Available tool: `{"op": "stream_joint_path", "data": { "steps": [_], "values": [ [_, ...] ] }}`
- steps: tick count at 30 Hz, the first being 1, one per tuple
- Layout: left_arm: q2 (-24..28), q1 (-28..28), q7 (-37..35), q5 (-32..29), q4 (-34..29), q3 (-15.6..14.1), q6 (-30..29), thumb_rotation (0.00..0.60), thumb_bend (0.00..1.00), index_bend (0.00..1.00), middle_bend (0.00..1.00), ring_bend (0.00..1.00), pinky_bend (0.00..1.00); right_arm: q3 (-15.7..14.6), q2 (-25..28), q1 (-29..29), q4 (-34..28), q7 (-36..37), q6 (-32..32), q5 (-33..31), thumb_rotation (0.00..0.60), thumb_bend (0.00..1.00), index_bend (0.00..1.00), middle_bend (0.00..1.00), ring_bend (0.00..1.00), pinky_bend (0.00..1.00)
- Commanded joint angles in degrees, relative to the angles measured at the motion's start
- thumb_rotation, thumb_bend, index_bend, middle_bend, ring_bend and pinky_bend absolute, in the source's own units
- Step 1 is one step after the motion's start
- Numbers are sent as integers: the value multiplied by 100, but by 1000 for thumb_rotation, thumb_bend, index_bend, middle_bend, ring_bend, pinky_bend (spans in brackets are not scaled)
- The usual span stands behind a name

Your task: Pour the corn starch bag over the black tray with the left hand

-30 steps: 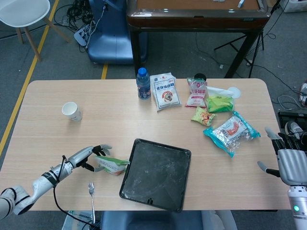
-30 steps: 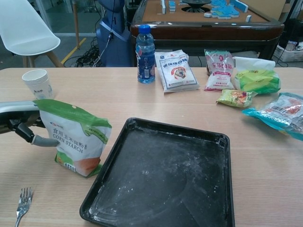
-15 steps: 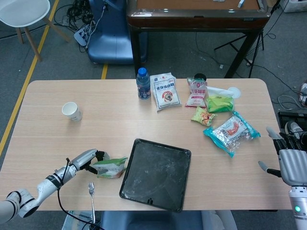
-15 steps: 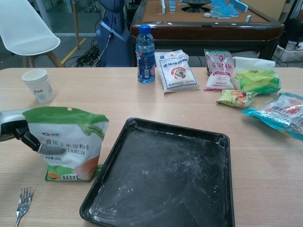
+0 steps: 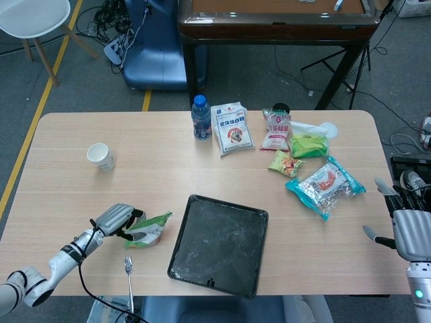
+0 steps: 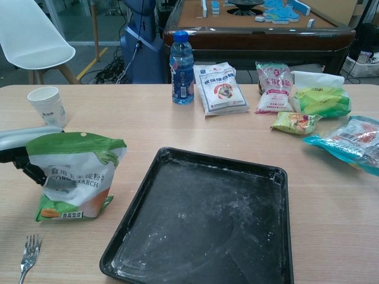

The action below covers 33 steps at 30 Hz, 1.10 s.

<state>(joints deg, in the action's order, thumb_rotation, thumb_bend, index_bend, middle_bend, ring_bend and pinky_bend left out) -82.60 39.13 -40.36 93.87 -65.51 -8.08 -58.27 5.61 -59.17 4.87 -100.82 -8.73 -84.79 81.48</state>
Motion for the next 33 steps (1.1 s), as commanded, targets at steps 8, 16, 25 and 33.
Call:
{"op": "stream_joint_path", "data": {
  "steps": [8,16,25,33],
  "values": [
    [916,131,991,-89,-1158,229,34,600,250,598,781,726,678,11,-117,8,174,143,-39,79,600,179,95,241,135,140],
    [1447,319,1963,43,-2159,298,221,600,260,590,789,733,678,17,-197,-23,301,232,-134,145,600,179,95,241,135,140],
    [1578,673,2964,125,-2979,423,752,600,350,578,820,769,691,-17,-260,-66,413,360,-221,267,600,179,95,241,135,140],
    [1504,1082,4813,-232,-3460,627,1634,600,417,581,852,806,724,-37,-342,-148,598,561,-369,358,600,179,95,244,135,140]
  ]
}}
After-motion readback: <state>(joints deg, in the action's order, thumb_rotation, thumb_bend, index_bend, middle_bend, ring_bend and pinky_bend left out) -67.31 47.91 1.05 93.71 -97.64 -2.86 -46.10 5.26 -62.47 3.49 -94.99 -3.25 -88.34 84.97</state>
